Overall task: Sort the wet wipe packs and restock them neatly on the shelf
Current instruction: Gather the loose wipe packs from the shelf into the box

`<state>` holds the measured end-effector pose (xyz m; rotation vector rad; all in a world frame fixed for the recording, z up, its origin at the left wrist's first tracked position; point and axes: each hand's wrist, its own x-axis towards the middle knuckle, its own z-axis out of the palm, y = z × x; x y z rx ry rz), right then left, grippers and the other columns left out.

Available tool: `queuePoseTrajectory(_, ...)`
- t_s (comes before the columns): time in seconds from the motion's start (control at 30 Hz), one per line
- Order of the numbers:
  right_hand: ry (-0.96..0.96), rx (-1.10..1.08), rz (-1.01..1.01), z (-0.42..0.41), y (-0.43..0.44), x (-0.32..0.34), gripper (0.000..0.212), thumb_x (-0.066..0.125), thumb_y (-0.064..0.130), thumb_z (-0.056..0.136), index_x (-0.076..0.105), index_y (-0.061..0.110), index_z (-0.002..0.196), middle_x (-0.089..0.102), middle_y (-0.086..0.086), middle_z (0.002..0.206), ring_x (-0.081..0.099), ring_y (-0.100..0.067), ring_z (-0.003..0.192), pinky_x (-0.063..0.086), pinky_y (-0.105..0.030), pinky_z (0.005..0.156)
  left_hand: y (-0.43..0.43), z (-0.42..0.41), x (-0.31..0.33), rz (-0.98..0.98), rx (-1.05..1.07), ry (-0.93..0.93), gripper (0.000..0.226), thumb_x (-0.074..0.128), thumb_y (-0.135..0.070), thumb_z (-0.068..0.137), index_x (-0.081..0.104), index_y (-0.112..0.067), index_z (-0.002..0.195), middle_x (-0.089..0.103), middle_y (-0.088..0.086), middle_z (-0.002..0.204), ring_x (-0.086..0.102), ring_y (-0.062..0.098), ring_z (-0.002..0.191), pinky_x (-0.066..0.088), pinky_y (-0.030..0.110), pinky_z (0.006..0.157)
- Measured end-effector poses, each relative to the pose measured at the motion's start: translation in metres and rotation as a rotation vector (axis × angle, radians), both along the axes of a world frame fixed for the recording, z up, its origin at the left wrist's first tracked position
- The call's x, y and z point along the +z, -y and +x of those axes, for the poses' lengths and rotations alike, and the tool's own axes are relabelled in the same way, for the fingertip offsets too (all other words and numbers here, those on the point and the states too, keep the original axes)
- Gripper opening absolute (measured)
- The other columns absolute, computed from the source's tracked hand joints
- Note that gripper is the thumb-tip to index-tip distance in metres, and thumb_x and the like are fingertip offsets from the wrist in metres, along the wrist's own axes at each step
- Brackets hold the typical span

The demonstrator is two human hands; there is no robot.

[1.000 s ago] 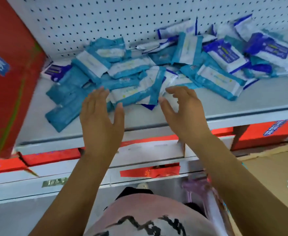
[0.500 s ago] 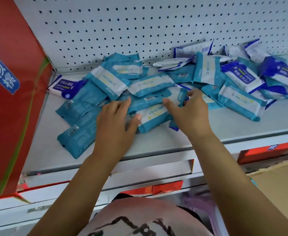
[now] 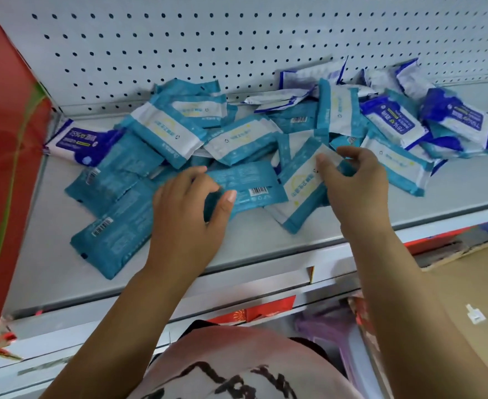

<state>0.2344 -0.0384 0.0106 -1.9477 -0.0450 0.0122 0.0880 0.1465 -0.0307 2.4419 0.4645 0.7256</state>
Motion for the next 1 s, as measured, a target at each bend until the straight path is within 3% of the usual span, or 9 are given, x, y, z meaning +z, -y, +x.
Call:
queuePoseTrajectory(0.07, 0.028, 0.108, -0.074, -0.01, 0.002, -0.003, 0.049, 0.077, 0.036, 0.086, 0.049, 0.024, 0.125, 0.056, 0.02, 0.1, 0.06, 0.014, 0.081, 0.052, -0.007, 0.063, 0.0, 0.0, 0.001, 0.007, 0.023, 0.0, 0.032, 0.06, -0.043, 0.095, 0.063, -0.015, 0.11, 0.061, 0.007, 0.118, 0.053, 0.027, 0.113, 0.043, 0.052, 0.099)
queuePoseTrajectory(0.13, 0.063, 0.145, -0.143, -0.016, 0.006, -0.009, 0.055, 0.082, 0.031, 0.082, 0.047, 0.026, 0.124, 0.053, 0.023, 0.097, 0.054, 0.022, 0.079, 0.047, -0.002, 0.062, 0.003, -0.001, 0.002, 0.012, 0.039, -0.035, 0.045, 0.064, -0.046, 0.092, 0.061, -0.015, 0.124, 0.058, 0.007, 0.118, 0.05, 0.028, 0.114, 0.04, 0.048, 0.099)
queuePoseTrajectory(0.27, 0.146, 0.088, -0.253, -0.016, 0.008, -0.01, 0.05, 0.086, 0.037, 0.076, 0.049, 0.027, 0.108, 0.057, 0.009, 0.105, 0.057, -0.003, 0.088, 0.043, -0.008, 0.067, 0.003, 0.001, 0.006, 0.017, 0.062, -0.129, 0.056, 0.062, -0.056, 0.088, 0.066, -0.011, 0.122, 0.053, 0.008, 0.108, 0.045, 0.03, 0.113, 0.04, 0.049, 0.096)
queuePoseTrajectory(0.37, 0.258, 0.054, -0.371, -0.007, 0.006, -0.008, 0.046, 0.087, 0.036, 0.075, 0.051, 0.024, 0.102, 0.049, 0.002, 0.118, 0.05, -0.018, 0.112, 0.038, -0.019, 0.083, 0.001, 0.001, 0.011, -0.001, 0.065, -0.149, 0.049, 0.068, -0.057, 0.088, 0.067, -0.014, 0.11, 0.044, 0.001, 0.102, 0.041, 0.028, 0.111, 0.042, 0.05, 0.095)
queuePoseTrajectory(0.5, 0.347, 0.192, -0.405, 0.011, -0.005, 0.001, 0.036, 0.085, 0.029, 0.077, 0.059, 0.02, 0.1, 0.047, 0.005, 0.114, 0.048, -0.021, 0.115, 0.042, -0.027, 0.091, 0.003, 0.002, 0.022, -0.068, 0.117, -0.219, 0.047, 0.071, -0.056, 0.082, 0.053, -0.016, 0.099, 0.036, 0.001, 0.11, 0.039, 0.028, 0.115, 0.04, 0.045, 0.098)
queuePoseTrajectory(0.6, 0.389, 0.256, -0.404, 0.024, -0.018, 0.006, 0.047, 0.085, 0.034, 0.076, 0.06, 0.018, 0.112, 0.051, 0.005, 0.111, 0.051, -0.021, 0.11, 0.047, -0.034, 0.094, 0.002, 0.006, 0.031, -0.094, 0.129, -0.312, 0.048, 0.072, -0.055, 0.083, 0.047, -0.018, 0.097, 0.042, 0.001, 0.108, 0.041, 0.026, 0.113, 0.043, 0.045, 0.094)
queuePoseTrajectory(0.8, 0.216, 0.103, -0.407, 0.034, -0.031, 0.002, 0.069, 0.078, 0.052, 0.08, 0.05, 0.011, 0.129, 0.058, -0.005, 0.119, 0.055, -0.02, 0.106, 0.045, -0.03, 0.083, -0.005, 0.012, 0.044, -0.374, 0.13, -0.387, 0.07, 0.085, -0.048, 0.076, 0.05, -0.019, 0.129, 0.057, 0.001, 0.123, 0.055, 0.024, 0.116, 0.049, 0.047, 0.098)
queuePoseTrajectory(0.9, 0.172, 0.105, -0.382, 0.03, -0.029, -0.003, 0.056, 0.07, 0.053, 0.087, 0.055, 0.009, 0.119, 0.058, 0.001, 0.104, 0.055, -0.016, 0.092, 0.042, -0.025, 0.072, -0.007, 0.014, 0.044, -0.38, 0.094, -0.422, 0.055, 0.083, -0.048, 0.078, 0.061, -0.019, 0.119, 0.064, 0.001, 0.116, 0.062, 0.021, 0.104, 0.055, 0.046, 0.089)
queuePoseTrajectory(1.0, 0.146, 0.139, -0.339, 0.029, -0.025, -0.001, 0.037, 0.065, 0.046, 0.093, 0.055, 0.016, 0.111, 0.057, 0.006, 0.098, 0.055, -0.013, 0.085, 0.038, -0.016, 0.06, -0.004, 0.012, 0.046, -0.418, 0.064, -0.404, 0.044, 0.081, -0.045, 0.081, 0.059, -0.023, 0.112, 0.064, -0.002, 0.111, 0.063, 0.018, 0.098, 0.056, 0.043, 0.083)
